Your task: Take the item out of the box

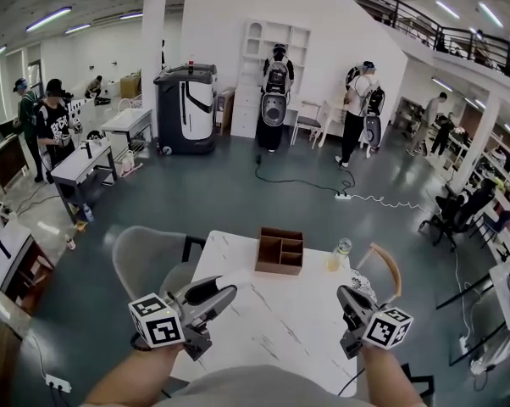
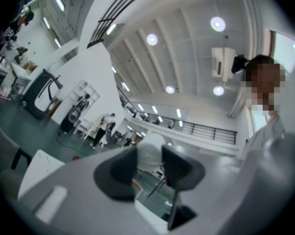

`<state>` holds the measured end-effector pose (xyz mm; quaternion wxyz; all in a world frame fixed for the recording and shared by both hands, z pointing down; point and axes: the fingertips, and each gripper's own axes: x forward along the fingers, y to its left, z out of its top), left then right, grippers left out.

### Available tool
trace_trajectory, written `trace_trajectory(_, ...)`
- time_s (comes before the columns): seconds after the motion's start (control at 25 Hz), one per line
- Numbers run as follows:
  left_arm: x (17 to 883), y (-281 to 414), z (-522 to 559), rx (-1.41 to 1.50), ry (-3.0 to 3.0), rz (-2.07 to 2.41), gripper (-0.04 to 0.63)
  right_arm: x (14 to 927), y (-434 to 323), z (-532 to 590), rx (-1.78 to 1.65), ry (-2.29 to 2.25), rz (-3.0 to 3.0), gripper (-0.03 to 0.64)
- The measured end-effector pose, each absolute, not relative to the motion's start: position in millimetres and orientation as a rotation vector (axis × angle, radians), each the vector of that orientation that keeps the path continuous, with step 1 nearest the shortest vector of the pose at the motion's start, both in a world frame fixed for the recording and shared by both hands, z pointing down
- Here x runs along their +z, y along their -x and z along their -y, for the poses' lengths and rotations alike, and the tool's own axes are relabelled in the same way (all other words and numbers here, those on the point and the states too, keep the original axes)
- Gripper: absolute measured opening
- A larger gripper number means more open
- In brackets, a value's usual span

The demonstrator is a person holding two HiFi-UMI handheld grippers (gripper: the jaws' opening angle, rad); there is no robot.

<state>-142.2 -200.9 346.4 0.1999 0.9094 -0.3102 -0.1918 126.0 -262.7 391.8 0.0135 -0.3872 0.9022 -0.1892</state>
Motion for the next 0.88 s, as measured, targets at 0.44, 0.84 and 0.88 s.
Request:
trace_trajectory(0.44,346.4,143.3,198.9,-0.528,-2.541,0.876,0.166,395.0,-121.1,263.3,-0.593,1.188,-2.826,0.008)
trace_trajectory(0.84,345.9,141.5,198.6,-0.532,-2.541,0.867,0.166,392.9,-120.2,262.4,-0.579,1.177,-2.837,0.008)
trace_trajectory(0.88,346.2,140.8,198.2,-0.533,-2.541,0.866,0.166,392.8,-120.6,262.1,-0.577,1.175,-2.837,0.008)
